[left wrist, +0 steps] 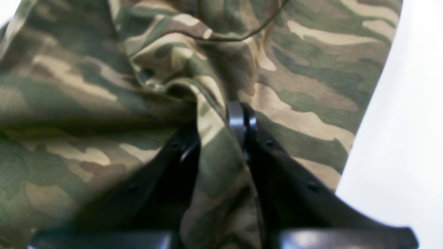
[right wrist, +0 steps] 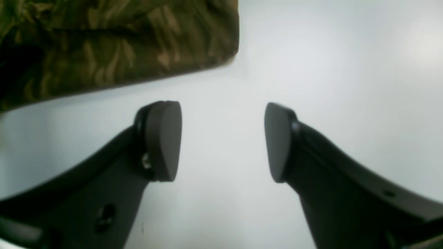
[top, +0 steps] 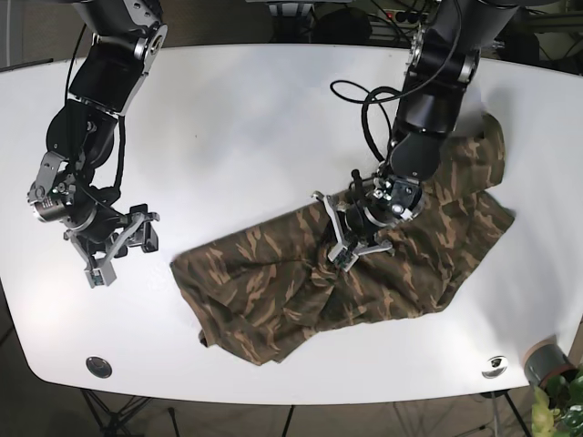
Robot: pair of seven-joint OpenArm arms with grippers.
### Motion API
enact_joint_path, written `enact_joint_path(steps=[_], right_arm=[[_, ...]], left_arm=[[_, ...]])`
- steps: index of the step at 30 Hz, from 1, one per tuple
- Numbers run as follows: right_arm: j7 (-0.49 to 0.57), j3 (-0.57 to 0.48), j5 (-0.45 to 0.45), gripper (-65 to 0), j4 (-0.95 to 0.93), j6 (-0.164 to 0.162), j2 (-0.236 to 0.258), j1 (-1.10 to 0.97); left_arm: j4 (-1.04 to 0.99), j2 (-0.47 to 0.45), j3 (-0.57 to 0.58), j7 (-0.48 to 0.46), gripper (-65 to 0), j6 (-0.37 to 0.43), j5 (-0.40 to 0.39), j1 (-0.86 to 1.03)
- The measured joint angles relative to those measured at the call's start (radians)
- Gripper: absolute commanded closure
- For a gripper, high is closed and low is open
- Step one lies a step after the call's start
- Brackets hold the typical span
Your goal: Fold the T-shirt properly
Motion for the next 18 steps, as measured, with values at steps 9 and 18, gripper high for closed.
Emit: enact_joint_path(steps=[9, 18], right_arm=[[0.004, -0.001, 0.005, -36.9, 0.087, 0.006, 0.000, -0.097], [0.004, -0.003, 0.010, -36.9, 0.163, 0.007, -0.005, -0.243]], left_arm=[[0.354, -0.067, 0.041, 0.112, -3.5, -0.008, 0.003, 0.233], [0.514, -0.108, 0.020, 0.161, -8.6, -0.071, 0.012, 0.342]])
